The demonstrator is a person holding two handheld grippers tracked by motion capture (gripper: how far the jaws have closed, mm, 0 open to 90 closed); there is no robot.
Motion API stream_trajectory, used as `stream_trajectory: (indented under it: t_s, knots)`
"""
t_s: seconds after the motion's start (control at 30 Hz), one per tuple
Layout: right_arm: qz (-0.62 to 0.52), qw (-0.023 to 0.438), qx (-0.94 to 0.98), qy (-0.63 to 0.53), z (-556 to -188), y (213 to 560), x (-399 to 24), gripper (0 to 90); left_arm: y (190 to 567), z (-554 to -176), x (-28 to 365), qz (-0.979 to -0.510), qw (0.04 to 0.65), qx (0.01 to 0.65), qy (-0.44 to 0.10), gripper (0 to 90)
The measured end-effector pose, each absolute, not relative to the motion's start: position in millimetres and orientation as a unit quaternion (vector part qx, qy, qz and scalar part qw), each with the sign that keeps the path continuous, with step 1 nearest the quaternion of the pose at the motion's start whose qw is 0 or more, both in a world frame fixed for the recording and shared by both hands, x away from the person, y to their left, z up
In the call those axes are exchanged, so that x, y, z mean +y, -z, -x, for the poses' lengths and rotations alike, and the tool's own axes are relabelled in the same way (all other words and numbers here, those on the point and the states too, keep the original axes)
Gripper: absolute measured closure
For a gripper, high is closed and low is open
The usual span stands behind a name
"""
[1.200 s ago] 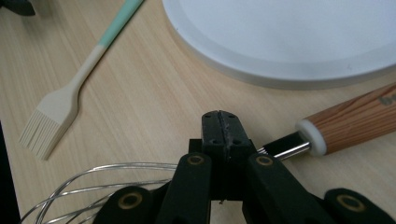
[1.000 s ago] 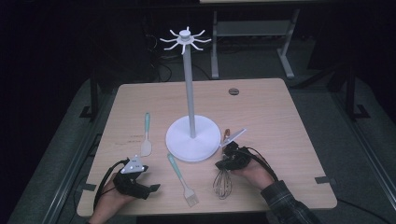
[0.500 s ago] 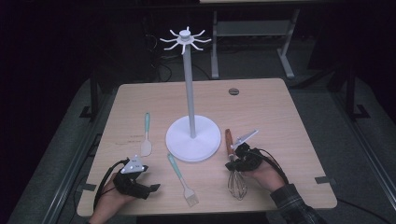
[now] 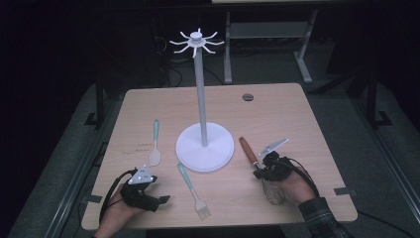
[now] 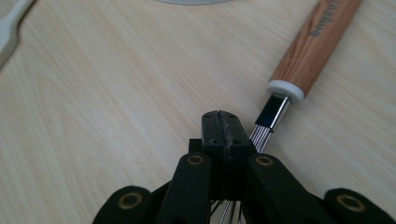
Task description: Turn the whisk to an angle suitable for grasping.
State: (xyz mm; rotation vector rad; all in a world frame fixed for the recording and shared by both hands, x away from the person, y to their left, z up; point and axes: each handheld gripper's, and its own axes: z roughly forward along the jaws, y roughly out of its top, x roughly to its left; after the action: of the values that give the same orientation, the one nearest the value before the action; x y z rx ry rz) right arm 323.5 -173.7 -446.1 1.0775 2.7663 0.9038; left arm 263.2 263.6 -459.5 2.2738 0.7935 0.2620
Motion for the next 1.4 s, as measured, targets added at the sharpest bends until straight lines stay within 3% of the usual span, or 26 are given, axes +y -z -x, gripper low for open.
stream_trajectory:
  t_s: [1.3, 1.4]
  knots:
    - [-0.396, 0.084, 0.869, -0.285, -355.7, 440.2, -240.5, 90.0, 460.7, -266.2, 262.3, -0.871, 0.356, 0.323, -0.098, 13.8]
    - [-0.4, 0.077, 0.862, -0.303, -355.1, 434.2, -242.3, 85.3, 460.2, -265.6, 262.7, -0.871, 0.357, 0.322, -0.099, 13.9]
